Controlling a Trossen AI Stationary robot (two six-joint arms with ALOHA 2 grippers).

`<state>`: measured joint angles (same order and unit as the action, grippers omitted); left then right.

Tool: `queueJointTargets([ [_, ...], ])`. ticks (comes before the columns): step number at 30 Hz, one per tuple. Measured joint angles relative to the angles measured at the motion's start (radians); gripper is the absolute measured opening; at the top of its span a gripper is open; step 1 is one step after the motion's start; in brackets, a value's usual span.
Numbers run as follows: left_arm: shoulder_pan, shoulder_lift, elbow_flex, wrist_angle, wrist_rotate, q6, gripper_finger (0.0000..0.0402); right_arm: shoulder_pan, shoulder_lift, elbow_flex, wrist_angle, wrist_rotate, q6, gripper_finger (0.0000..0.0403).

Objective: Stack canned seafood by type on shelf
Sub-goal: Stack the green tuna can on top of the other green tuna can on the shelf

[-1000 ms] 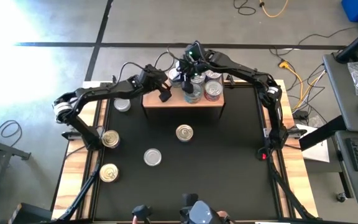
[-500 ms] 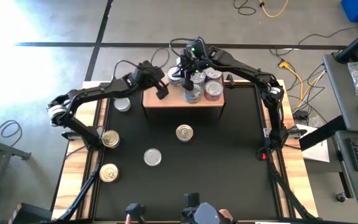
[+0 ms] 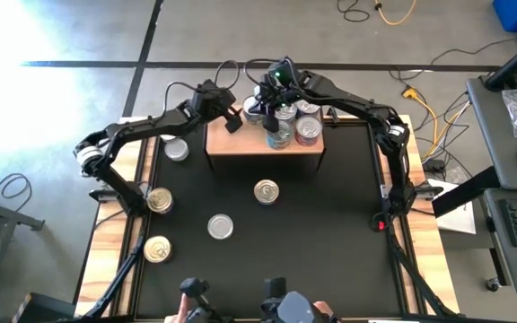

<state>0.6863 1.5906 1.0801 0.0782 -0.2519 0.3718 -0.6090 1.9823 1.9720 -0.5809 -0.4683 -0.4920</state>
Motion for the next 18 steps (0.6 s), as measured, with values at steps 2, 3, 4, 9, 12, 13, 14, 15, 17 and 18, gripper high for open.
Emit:
queueJointTargets([
  [2,0.007,0.014,0.0,0.006,0.001,0.008,0.039,0.0,0.0,0.0,0.006,0.0,0.0,0.0012],
  [3,0.011,0.023,0.0,0.011,0.004,0.009,0.039,0.0,0.0,0.0,0.012,0.0,0.001,0.0012],
  [4,0.016,0.029,0.0,0.01,0.012,0.009,0.039,0.0,0.0,0.0,0.018,0.0,0.001,0.0012],
  [9,0.024,0.043,0.0,0.025,0.035,0.012,0.039,0.0,0.0,-0.005,0.026,0.0,0.0,0.0012],
  [12,0.025,0.043,0.0,0.025,0.059,0.009,0.039,0.0,0.0,-0.014,0.041,0.0,0.0,0.0012],
  [13,0.022,0.043,0.0,0.022,0.065,0.004,0.039,0.0,0.0,-0.018,0.041,0.001,0.0,0.0012],
  [14,0.017,0.042,0.0,0.015,0.071,0.001,0.039,0.0,0.0,-0.023,0.042,0.009,-0.004,0.0012],
  [15,0.01,0.042,0.0,0.008,0.075,-0.006,0.039,0.0,0.0,-0.028,0.044,0.024,-0.007,0.0012],
  [17,-0.004,0.041,0.0,-0.007,0.078,-0.011,0.039,0.0,0.0,-0.036,0.047,0.049,-0.007,0.0012],
  [18,-0.012,0.041,0.0,-0.016,0.079,-0.013,0.039,0.0,0.0,-0.042,0.049,0.05,-0.007,0.0012],
])
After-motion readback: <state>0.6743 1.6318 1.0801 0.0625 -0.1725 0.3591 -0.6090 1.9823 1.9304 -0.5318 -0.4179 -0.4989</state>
